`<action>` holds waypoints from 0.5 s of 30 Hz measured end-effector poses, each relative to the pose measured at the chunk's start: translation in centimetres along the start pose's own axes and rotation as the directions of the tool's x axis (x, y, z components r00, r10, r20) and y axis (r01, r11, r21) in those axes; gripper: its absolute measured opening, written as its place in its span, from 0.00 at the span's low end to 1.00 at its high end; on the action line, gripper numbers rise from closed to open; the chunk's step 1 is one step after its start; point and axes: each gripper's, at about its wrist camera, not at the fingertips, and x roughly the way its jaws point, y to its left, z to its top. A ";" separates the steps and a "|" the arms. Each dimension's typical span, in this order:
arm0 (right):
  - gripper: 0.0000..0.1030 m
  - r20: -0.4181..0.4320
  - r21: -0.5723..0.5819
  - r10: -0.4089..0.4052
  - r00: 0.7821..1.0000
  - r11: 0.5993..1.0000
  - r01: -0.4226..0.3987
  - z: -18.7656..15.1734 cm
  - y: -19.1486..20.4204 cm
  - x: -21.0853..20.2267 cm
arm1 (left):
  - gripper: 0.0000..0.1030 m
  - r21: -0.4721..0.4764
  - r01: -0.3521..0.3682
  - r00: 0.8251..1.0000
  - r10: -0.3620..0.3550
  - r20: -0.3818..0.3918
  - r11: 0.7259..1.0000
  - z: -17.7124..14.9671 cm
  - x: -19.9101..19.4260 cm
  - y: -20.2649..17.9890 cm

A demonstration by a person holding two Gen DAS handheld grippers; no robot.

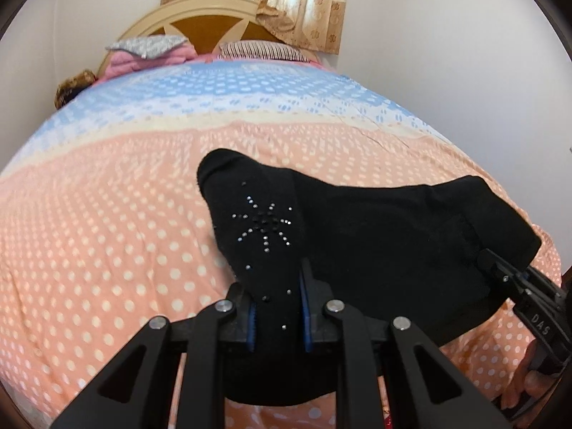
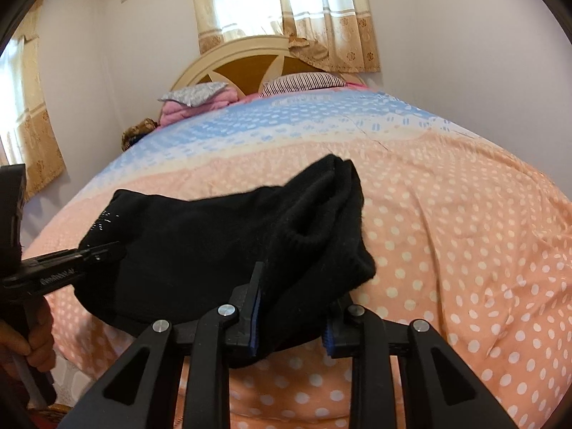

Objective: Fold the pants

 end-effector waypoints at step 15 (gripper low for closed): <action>0.26 0.042 -0.029 0.051 0.998 0.998 -0.050 2.7 2.9 -0.6 | 0.19 -0.018 -0.031 0.998 0.032 0.052 0.999 1.5 -1.9 2.6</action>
